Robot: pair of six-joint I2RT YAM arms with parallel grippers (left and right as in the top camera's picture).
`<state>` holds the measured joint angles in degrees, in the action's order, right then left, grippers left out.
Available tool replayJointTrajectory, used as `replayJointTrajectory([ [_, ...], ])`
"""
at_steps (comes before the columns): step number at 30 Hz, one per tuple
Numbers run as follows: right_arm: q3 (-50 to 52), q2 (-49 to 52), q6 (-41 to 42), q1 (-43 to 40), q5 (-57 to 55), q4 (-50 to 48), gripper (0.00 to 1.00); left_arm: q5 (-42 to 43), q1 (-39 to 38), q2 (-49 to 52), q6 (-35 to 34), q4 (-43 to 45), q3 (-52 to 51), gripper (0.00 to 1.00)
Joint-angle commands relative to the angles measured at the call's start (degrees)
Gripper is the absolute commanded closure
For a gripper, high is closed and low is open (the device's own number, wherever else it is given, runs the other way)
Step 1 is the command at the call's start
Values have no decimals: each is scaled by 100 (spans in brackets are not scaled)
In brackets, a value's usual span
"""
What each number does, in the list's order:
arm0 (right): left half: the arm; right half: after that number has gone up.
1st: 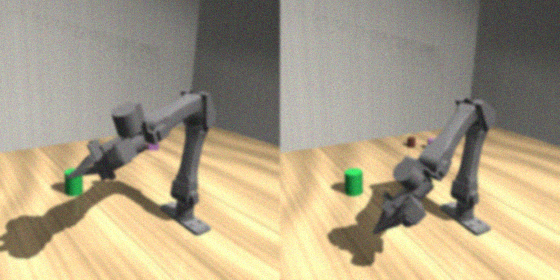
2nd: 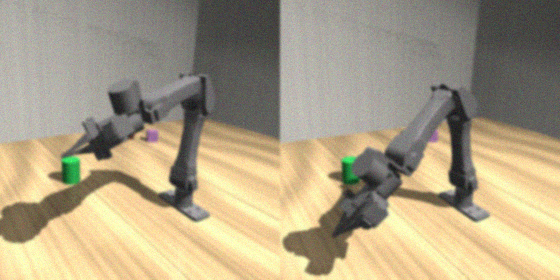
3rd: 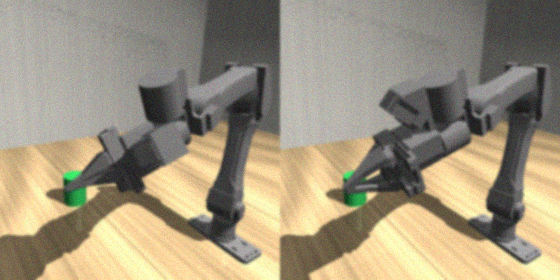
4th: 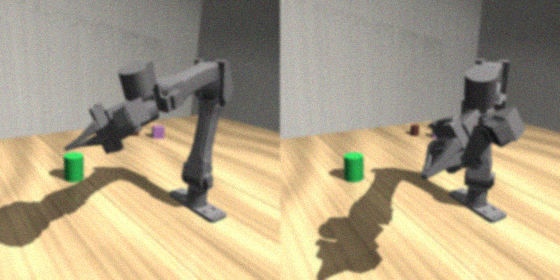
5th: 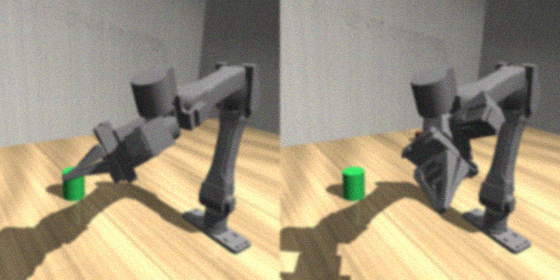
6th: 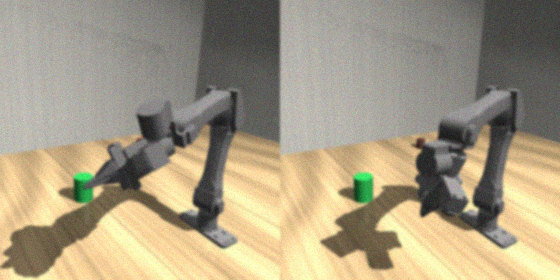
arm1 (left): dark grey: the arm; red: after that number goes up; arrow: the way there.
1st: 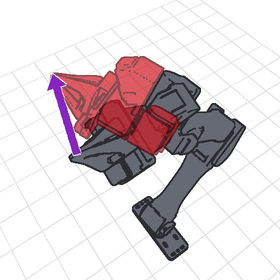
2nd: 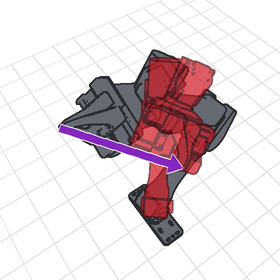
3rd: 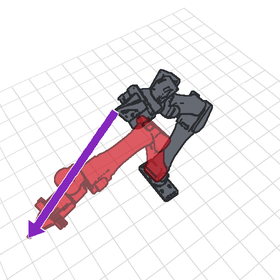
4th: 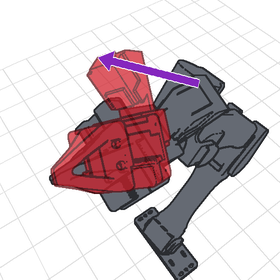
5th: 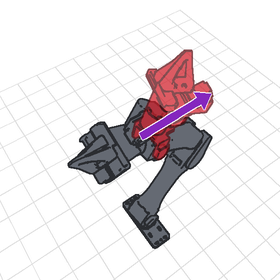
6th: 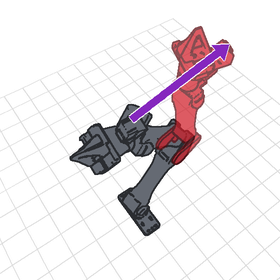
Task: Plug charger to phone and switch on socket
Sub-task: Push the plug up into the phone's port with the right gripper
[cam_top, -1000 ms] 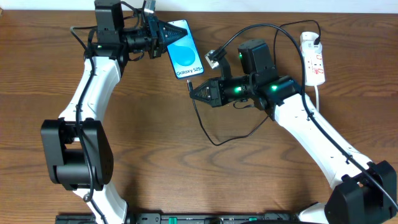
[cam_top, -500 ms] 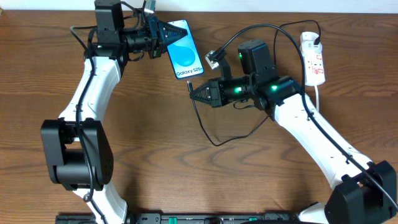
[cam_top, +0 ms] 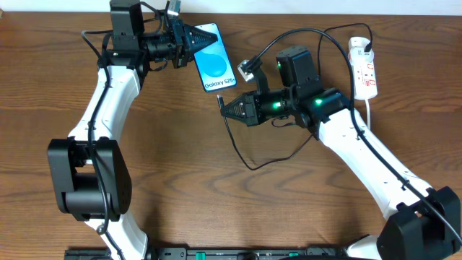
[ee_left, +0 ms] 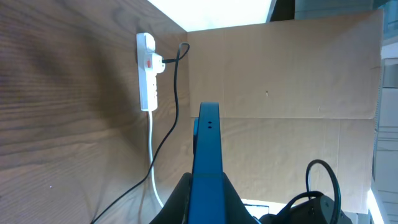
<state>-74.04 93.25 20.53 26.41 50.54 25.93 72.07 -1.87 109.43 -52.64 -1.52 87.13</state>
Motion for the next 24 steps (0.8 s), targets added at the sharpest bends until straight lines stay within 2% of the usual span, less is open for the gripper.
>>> replayJointTrajectory([
  [1,-35,-186,-199,-90,101,44,99,142,46,4,50,20,210,93],
  [24,-33,-227,-236,-83,-153,-131,99,144,46,4,55,15,210,93],
])
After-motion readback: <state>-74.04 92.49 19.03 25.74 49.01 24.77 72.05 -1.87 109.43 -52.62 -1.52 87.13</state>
